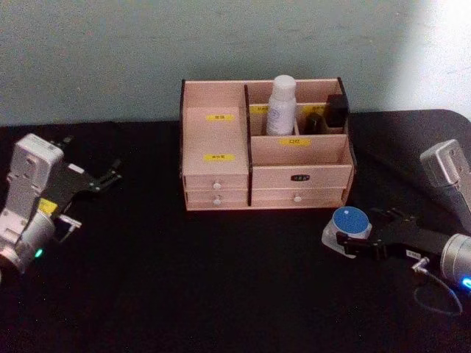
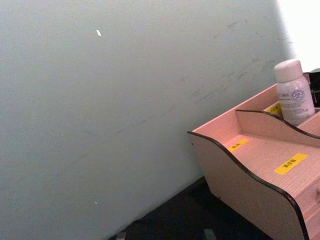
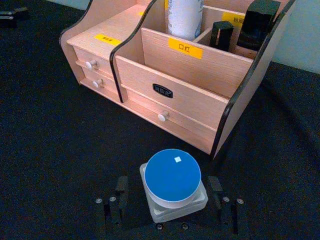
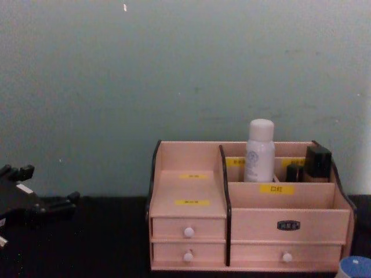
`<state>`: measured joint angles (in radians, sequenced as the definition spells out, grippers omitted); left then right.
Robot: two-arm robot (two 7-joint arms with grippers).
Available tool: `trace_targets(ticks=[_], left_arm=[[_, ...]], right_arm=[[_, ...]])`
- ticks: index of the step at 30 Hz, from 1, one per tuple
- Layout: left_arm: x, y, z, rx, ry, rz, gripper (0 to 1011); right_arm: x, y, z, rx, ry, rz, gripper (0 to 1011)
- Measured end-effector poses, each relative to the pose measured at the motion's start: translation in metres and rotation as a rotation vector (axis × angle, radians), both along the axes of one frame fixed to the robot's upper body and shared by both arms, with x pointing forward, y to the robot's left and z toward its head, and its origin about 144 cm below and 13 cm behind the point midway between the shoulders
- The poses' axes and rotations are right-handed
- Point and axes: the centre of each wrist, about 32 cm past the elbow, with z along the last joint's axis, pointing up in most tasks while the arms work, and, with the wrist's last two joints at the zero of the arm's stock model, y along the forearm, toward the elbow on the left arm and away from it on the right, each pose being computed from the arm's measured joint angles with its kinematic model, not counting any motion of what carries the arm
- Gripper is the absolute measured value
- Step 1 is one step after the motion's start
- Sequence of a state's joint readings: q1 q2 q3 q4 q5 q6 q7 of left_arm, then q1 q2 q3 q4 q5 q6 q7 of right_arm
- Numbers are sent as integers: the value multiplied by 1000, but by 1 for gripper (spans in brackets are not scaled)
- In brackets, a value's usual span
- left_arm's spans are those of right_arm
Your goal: Pick up the facial cleanser and watermelon frost from the table and place them into the tiered storage box.
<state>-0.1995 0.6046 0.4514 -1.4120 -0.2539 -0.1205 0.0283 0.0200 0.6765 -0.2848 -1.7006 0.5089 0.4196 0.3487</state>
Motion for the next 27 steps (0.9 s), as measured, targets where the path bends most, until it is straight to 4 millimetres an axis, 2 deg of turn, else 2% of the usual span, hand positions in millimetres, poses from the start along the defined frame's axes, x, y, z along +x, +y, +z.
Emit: trace_targets(ticks=[27], left_arm=[[0, 0, 0, 0, 0, 0, 1001]], right_arm=[[8, 4, -8, 9, 12, -2, 1002]])
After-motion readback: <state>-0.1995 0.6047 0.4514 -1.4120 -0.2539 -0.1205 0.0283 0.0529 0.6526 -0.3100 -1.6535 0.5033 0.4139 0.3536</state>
